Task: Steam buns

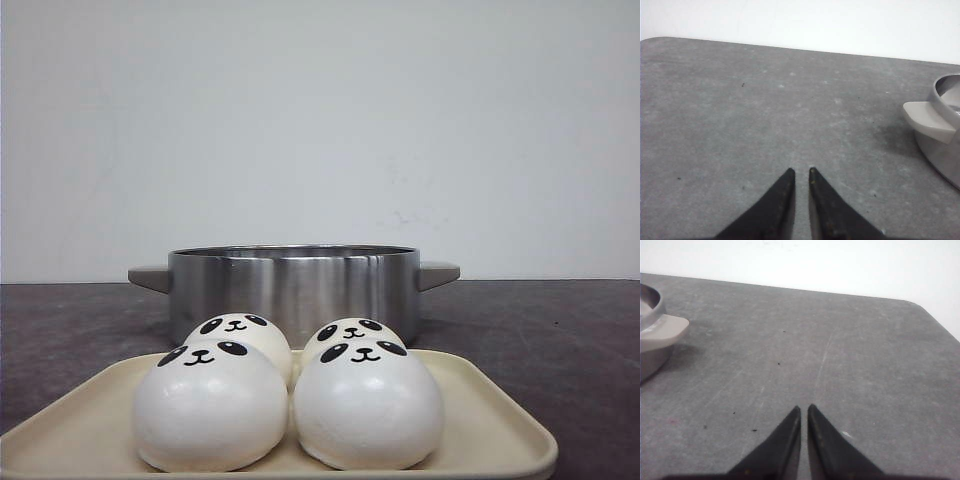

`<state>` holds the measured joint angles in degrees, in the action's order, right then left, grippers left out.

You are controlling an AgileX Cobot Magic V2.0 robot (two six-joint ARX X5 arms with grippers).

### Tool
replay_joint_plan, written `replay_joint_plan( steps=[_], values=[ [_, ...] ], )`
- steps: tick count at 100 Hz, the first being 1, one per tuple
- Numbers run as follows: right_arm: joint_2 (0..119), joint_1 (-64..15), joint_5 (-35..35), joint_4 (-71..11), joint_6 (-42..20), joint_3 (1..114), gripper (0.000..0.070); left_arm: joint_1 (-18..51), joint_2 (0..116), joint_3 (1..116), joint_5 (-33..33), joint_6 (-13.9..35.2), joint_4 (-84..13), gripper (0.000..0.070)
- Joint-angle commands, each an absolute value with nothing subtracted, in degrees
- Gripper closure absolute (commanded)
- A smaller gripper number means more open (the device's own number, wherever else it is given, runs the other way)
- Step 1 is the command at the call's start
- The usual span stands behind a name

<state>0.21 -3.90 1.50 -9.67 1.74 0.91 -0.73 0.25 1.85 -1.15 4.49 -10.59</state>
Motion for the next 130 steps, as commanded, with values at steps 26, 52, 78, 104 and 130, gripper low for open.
replay_joint_plan(
  steps=[26,52,78,104,130],
  values=[
    [0.2,-3.9,1.5,-9.0,2.2,0.7,0.0683,-0.8,0.2,0.8,-1.1,4.8,-10.8,0.0700],
    [0.2,-3.9,1.5,-9.0,2.2,0.7,0.0683,-0.8,0.2,0.8,-1.1,4.8,-10.9,0.0700],
    [0.2,-3.9,1.5,-9.0,2.2,0.7,0.0683,-0.8,0.2,0.8,-1.1,4.8,-10.9,0.0700],
    [0.2,-3.9,1.5,-9.0,2.2,0.7,0.0683,-0.8,0.2,0.8,-1.1,4.8,-10.8,0.0700],
    [0.2,-3.9,1.5,-8.8,2.0,0.7,0.0683,-0.8,0.2,0.9,0.1,11.2,-10.7,0.0700]
  ],
)
